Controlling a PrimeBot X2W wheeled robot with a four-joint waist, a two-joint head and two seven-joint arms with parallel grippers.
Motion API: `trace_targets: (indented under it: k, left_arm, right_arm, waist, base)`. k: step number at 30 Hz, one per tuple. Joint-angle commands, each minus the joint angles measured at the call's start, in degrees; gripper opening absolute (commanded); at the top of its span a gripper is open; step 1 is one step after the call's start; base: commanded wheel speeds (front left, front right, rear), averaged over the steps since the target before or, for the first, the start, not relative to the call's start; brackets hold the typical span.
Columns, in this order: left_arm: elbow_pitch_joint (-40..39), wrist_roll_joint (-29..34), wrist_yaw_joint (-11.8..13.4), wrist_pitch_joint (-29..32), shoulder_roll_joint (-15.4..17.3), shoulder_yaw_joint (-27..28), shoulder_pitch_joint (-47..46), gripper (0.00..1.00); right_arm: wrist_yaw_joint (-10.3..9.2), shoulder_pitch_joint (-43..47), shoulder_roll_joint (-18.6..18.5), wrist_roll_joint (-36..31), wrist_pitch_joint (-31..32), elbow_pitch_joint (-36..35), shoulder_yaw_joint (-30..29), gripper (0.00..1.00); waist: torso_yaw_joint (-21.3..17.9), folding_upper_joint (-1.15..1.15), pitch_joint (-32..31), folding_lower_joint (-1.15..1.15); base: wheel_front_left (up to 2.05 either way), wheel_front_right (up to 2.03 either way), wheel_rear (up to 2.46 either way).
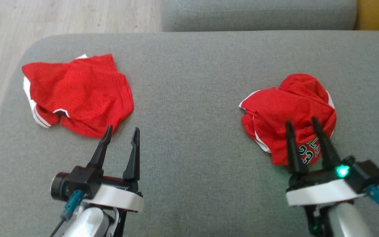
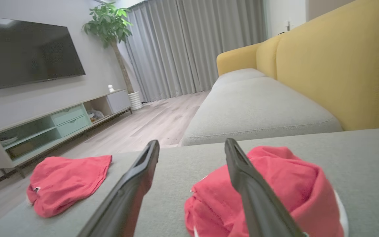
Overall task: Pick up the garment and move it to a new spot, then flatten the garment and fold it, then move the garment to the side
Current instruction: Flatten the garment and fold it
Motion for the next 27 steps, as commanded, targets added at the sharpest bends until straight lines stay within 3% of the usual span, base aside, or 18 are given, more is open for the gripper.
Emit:
trace_targets:
  k: [1,5,12,13,19,23,27]
  left_arm:
    - [-1.79,0.67,-0.27,-0.70,0.51,2.54,-2.78,1.00]
    - [-1.58,1.25,-0.98,-0.70,-0.16,3.26,-3.43,1.00]
    - [-0.57,1.59,-3.19,-0.71,-2.61,3.93,-5.09,1.00]
    - [-0.57,1.59,-3.19,-0.71,-2.61,3.93,-5.09,1.00]
    - [0.79,1.62,-4.77,-0.71,-4.31,4.25,-6.86,1.00]
    - [1.54,1.40,-5.65,-0.71,-5.13,4.57,-7.39,1.00]
    - [2.02,1.60,-6.08,-0.71,-5.50,5.11,-7.48,1.00]
  right_arm:
    - [0.43,-3.32,-0.22,-0.47,-0.55,-1.65,0.33,1.00]
    - [0.43,-8.52,-0.22,-3.60,-0.55,-0.40,-3.57,1.00]
    - [0.43,-23.48,-0.22,-8.93,4.23,18.06,-20.05,1.00]
    - [0.43,-23.48,-0.22,-8.93,4.23,18.06,-20.05,1.00]
    - [0.43,-31.96,-0.22,-16.30,10.58,33.72,-32.01,1.00]
    - [0.43,-35.55,-0.22,-18.96,11.94,41.81,-35.88,1.00]
    - [0.43,-38.11,-0.22,-19.61,11.34,48.75,-36.05,1.00]
  waist:
    - [0.13,0.00,0.76,0.00]
    - [0.38,0.00,3.07,0.00]
    - [1.44,0.00,7.75,0.00]
    - [1.44,0.00,7.75,0.00]
    - [3.10,0.00,10.14,0.00]
    - [3.88,0.00,11.07,0.00]
    - [4.11,0.00,11.39,0.00]
  base:
    - [0.00,0.00,0.00]
    - [0.00,0.00,0.00]
    - [0.00,0.00,0.00]
    - [0.00,0.00,0.00]
    - [0.00,0.00,0.00]
    - [0.00,0.00,0.00]
    - [0.00,0.00,0.00]
